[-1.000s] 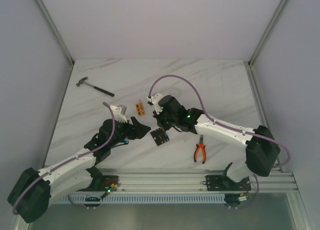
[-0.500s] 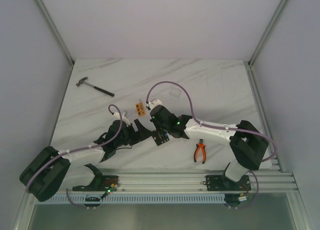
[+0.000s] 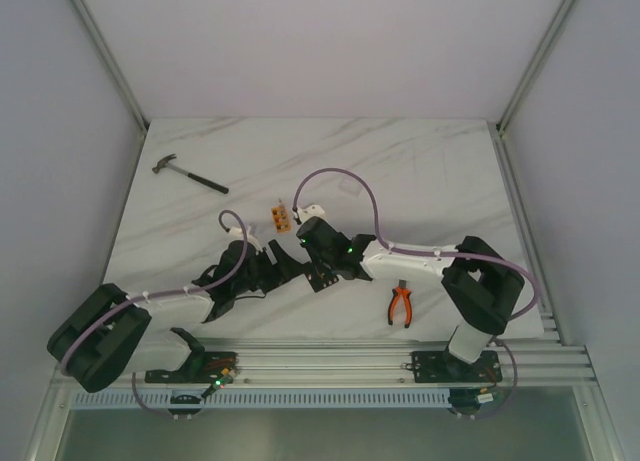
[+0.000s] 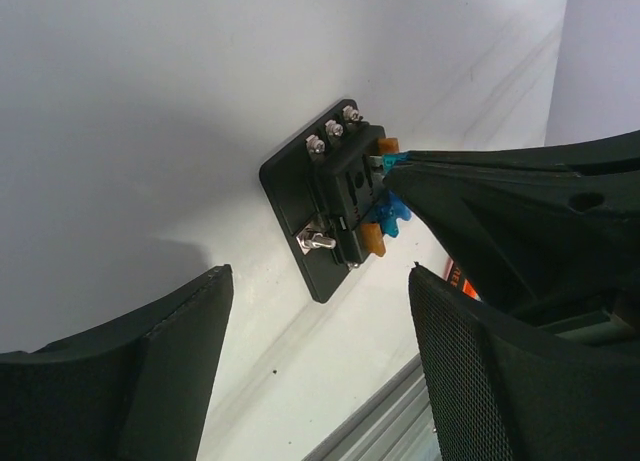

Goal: Snap on the fuse box
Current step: Install the fuse at the fuse box base.

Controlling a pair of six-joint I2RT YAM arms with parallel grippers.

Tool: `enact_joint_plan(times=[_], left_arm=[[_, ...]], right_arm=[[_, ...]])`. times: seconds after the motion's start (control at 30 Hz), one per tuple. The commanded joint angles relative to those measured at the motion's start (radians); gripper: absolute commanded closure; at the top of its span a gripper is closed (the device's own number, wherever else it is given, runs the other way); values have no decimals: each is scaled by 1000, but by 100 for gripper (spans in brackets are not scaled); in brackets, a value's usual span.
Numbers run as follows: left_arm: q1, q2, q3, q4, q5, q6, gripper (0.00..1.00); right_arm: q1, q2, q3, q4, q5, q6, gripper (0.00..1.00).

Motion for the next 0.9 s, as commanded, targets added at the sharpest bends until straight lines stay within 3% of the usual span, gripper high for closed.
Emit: enact_joint_plan(times=[0.0, 0.33, 0.7, 0.87], left_arm=[[5, 29, 13, 40, 28, -16, 20], [5, 54, 20, 47, 35, -22, 23], [5, 125, 27, 82, 63, -52, 41], [5, 148, 37, 89, 70, -63, 47]], right_arm=[[8, 19, -13, 24, 42, 26, 100], [13, 42, -17, 17, 45, 36, 100], [25, 51, -13, 1, 40, 29, 100], [29, 49, -8, -5, 33, 25, 94]])
